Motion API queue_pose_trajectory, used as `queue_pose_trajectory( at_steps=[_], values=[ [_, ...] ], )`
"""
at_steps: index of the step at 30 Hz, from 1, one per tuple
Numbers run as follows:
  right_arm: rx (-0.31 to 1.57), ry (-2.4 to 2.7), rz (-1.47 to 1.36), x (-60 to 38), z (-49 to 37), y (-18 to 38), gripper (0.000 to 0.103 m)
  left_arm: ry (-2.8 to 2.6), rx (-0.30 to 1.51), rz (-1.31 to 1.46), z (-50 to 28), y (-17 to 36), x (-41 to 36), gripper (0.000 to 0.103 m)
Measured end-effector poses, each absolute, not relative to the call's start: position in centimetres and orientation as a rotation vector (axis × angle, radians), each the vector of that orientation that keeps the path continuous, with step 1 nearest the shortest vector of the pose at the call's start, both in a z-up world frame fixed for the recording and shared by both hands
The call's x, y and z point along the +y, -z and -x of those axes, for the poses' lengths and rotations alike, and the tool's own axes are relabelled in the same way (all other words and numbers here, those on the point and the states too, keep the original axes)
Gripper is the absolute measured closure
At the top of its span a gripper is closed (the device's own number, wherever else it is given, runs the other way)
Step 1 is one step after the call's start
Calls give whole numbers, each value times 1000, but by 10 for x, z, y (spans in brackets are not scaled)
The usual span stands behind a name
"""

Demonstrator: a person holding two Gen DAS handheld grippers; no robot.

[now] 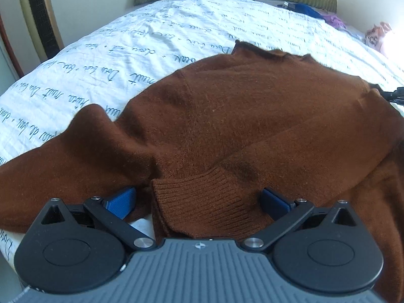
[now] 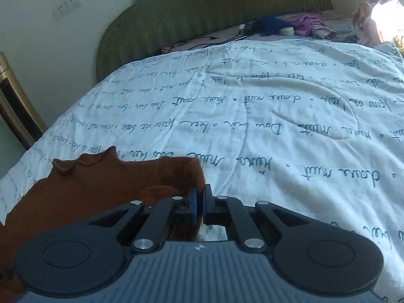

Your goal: Fold small clothes

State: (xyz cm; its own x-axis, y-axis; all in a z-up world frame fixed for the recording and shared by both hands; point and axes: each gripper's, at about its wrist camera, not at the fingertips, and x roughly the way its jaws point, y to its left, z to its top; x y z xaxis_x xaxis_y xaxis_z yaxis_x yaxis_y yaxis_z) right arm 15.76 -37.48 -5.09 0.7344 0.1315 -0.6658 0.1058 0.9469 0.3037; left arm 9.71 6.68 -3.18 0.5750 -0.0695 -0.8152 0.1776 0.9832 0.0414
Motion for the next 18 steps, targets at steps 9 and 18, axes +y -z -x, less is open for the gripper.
queue_pose_trajectory(
  at_steps=[9,18],
  values=[
    [699,-15,-401,-394,-119,31,95,111,916,-87,-98,24,94,0],
    [698,-159,-564,-370,-52,63,25,117,902,-70,-99,31,109,0]
  ],
)
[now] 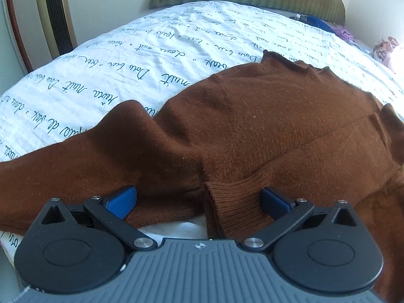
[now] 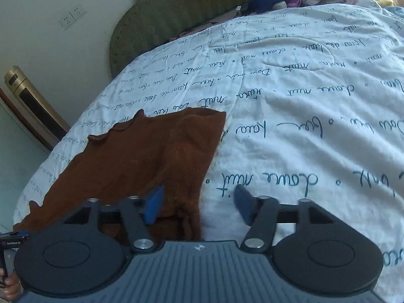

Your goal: Fold small clothes

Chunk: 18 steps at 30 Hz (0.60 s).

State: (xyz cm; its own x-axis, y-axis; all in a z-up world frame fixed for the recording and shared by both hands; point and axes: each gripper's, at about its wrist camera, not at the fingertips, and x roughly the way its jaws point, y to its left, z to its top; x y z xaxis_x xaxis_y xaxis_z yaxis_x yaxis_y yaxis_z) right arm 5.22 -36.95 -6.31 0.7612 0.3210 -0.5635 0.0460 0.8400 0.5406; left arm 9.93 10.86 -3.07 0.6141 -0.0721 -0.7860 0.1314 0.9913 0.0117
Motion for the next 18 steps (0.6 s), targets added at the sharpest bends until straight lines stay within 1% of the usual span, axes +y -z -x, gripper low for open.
queue_pose_trajectory(
  at_steps=[1,2,3,4,5,6,8,10,12,13,14,15,16,17,18],
  values=[
    [682,-176,-574,-369,-51,66,26,115,902,-70,-99,31,108,0],
    [674,-181,-580,-368,-50,67,33,112,905,-69,-100,30,108,0],
    [694,-162,-531,-363,-52,66,83,108,912,-64,-100,29,108,0],
    [719,-109,-461,-358,-55,65,101,106,918,-58,-102,28,108,0],
    [718,-74,-401,-356,-56,62,100,105,923,-55,-103,28,108,0],
    [717,-66,-392,-358,-56,61,102,104,926,-56,-103,28,108,0],
    [728,32,-334,-369,-53,59,103,106,926,-61,-103,28,108,0],
    [739,79,-353,-389,-48,63,103,112,918,-68,-102,30,108,0],
    [702,77,-392,-397,-46,57,97,117,921,-66,-103,27,110,0],
    [673,68,-396,-396,-47,50,93,115,917,-54,-103,23,112,0],
    [644,22,-390,-391,-51,42,72,103,906,-38,-103,19,114,0],
    [625,-18,-372,-383,-59,36,39,85,896,-24,-103,16,116,0],
    [610,-29,-346,-375,-67,31,24,72,889,1,-104,12,120,0],
    [607,-36,-321,-369,-77,30,14,72,888,28,-105,9,124,0],
    [625,-47,-307,-364,-91,31,15,82,892,69,-108,6,128,0]
  ],
)
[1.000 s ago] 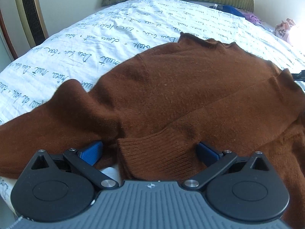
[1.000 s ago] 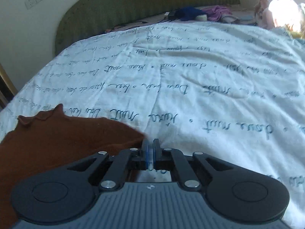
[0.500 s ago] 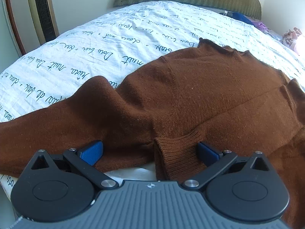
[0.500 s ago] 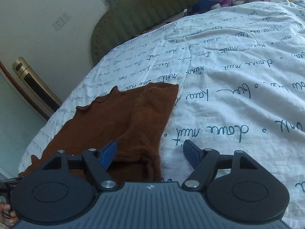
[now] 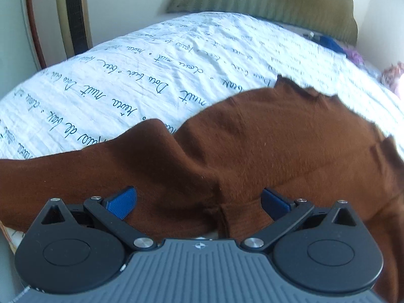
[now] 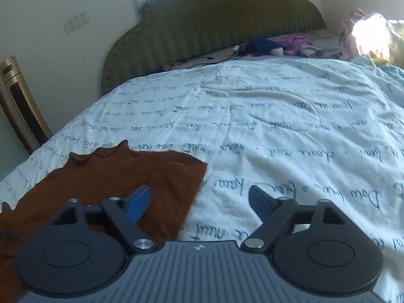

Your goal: Fold small clothes

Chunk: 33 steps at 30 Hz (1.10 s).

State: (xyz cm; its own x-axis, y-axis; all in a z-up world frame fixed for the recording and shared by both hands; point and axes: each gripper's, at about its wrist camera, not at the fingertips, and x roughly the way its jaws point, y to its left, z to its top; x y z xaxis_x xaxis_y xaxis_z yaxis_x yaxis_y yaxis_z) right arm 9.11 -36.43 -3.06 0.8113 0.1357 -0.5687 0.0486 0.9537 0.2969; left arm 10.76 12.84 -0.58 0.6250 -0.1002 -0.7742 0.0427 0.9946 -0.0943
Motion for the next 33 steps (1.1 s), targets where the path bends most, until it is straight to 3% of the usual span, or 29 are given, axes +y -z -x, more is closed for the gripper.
queue_pose_trajectory(
  at_steps=[3,4,5,6,7,10,12,14,17,21,26,29,33],
  values=[
    [733,0,-346,-363,-130,47,17,153,898,172,-112,5,131,0],
    [762,-29,-386,-365,-139,56,22,177,900,188,-113,7,129,0],
    [776,-57,-410,-364,-144,64,52,195,907,188,-116,13,124,0],
    [783,-46,-396,-363,-147,68,92,182,924,157,-120,21,118,0],
    [775,-36,-372,-361,-147,67,96,152,934,99,-123,27,110,0],
    [765,49,-234,-359,-145,64,99,102,821,-148,-115,39,81,0],
    [776,168,-132,-369,-146,71,103,109,819,-101,-117,41,88,0],
    [774,112,-212,-386,-142,71,103,119,840,-52,-121,36,101,0],
    [706,114,-275,-393,-118,47,99,114,858,54,-121,18,127,0],
    [618,-118,-239,-357,-84,24,99,158,824,239,-115,-3,160,0],
    [672,-268,-141,-302,-78,42,99,281,853,292,-114,-1,142,0],
    [694,-182,-29,-294,-83,69,100,295,894,200,-114,23,116,0],
    [732,-145,-103,-296,-85,52,97,221,875,4,-108,27,95,0]
  ],
)
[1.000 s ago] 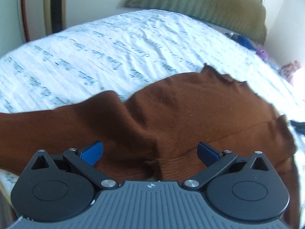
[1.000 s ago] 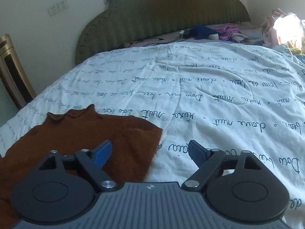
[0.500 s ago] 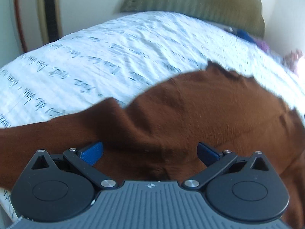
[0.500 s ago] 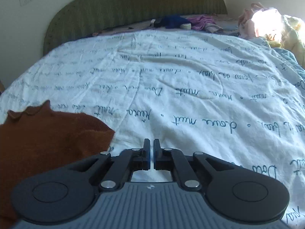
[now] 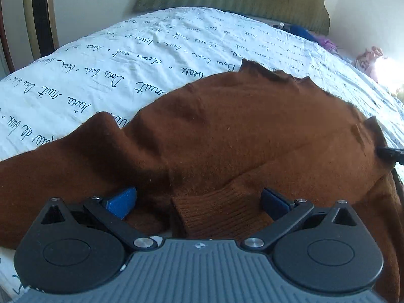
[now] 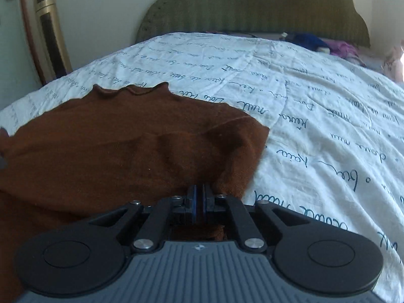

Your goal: Fold small clothes

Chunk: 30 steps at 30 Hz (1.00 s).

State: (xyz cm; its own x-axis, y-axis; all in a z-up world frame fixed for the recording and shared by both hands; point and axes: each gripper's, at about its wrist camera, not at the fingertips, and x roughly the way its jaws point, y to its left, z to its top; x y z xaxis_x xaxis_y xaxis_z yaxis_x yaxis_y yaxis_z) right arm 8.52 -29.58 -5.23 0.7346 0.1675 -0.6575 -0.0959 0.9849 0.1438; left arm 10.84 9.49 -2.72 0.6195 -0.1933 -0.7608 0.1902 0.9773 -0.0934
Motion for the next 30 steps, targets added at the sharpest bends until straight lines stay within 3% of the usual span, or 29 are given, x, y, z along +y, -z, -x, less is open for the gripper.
queue_pose_trajectory(
  at_steps=[1,2,3,4,5,6,7,8,14,15,16,17,18,20,30],
  values=[
    [716,-159,-71,-288,-82,47,93,226,853,31,-106,23,99,0],
    [703,-179,-47,-281,-78,42,76,230,824,62,-105,18,107,0],
    [694,-200,-36,-276,-74,38,45,223,804,85,-105,14,114,0],
    [677,-225,-34,-270,-71,35,29,215,795,102,-106,11,119,7],
    [656,-241,-39,-266,-67,32,11,210,794,125,-108,9,125,21],
    [642,-254,-45,-262,-64,29,10,217,812,144,-112,10,129,32],
    [639,-268,-49,-256,-62,27,10,224,840,157,-116,12,131,58],
    [635,-276,-53,-252,-61,25,10,223,874,160,-122,15,133,77],
    [604,-359,-109,-227,-51,9,10,234,879,141,-116,14,137,87],
    [606,-376,-114,-221,-50,7,10,249,877,147,-113,11,138,87],
    [607,-390,-114,-214,-49,5,9,255,875,147,-111,9,140,71],
    [604,-407,-113,-207,-49,4,9,254,879,147,-110,7,144,31],
    [602,-424,-117,-201,-49,3,9,239,872,157,-108,4,150,8],
    [600,-468,-120,-184,-49,0,9,205,790,229,-95,-5,171,0],
    [553,-625,60,-58,-43,-4,9,10,723,597,-43,-12,329,0]
  ],
)
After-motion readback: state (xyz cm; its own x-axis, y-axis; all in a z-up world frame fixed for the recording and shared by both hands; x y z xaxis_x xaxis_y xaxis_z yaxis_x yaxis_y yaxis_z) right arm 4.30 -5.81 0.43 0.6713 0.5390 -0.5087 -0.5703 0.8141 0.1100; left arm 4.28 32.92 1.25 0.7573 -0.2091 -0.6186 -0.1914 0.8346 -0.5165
